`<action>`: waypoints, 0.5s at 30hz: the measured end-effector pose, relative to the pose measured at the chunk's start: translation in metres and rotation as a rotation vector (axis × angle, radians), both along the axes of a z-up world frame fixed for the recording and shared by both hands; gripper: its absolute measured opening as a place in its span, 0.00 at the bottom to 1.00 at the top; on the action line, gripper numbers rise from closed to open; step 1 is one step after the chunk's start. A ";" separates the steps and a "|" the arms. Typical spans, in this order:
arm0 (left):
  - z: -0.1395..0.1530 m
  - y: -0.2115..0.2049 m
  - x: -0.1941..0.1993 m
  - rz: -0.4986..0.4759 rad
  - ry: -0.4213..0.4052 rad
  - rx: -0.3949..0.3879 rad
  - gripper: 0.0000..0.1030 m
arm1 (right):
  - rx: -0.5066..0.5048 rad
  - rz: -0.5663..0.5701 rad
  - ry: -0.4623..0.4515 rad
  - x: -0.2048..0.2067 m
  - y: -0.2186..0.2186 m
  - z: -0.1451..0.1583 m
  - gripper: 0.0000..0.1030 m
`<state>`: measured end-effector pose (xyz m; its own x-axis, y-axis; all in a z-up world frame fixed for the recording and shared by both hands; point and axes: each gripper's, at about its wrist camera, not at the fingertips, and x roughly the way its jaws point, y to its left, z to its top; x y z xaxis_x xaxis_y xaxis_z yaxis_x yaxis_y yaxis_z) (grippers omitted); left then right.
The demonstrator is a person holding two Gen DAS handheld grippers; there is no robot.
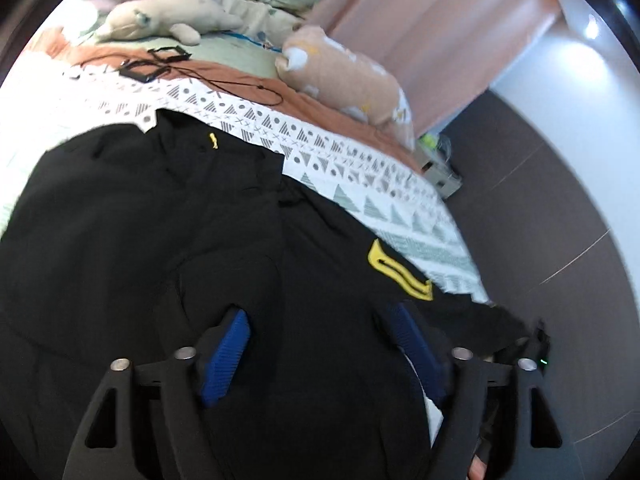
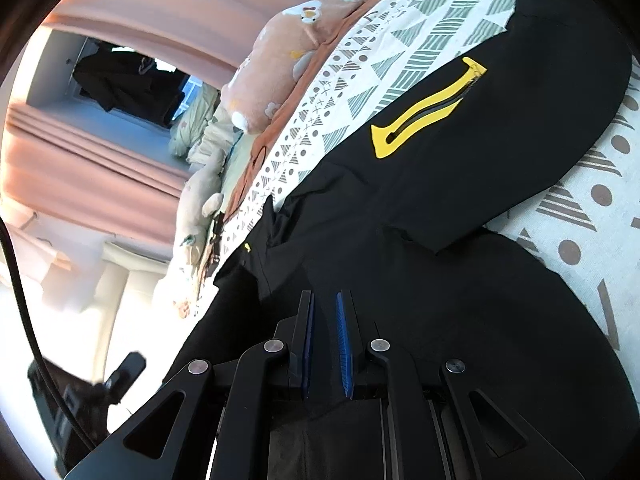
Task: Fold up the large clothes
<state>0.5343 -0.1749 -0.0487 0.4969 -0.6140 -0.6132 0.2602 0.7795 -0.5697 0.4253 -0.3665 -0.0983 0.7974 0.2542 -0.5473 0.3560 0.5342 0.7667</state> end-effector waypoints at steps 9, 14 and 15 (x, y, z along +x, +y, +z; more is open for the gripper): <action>-0.030 0.060 -0.024 0.122 0.030 -0.079 0.90 | -0.137 0.119 0.003 0.017 0.050 0.015 0.12; -0.025 0.115 -0.031 0.267 -0.014 -0.089 0.90 | -0.237 0.216 -0.013 0.028 0.089 0.024 0.12; -0.024 0.124 -0.033 0.292 -0.025 -0.093 0.90 | -0.250 0.233 -0.015 0.030 0.096 0.025 0.12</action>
<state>0.5014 -0.0506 -0.0724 0.6748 -0.4956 -0.5468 0.0471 0.7684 -0.6382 0.4550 -0.2707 -0.0735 0.7419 0.2903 -0.6045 0.1918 0.7719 0.6061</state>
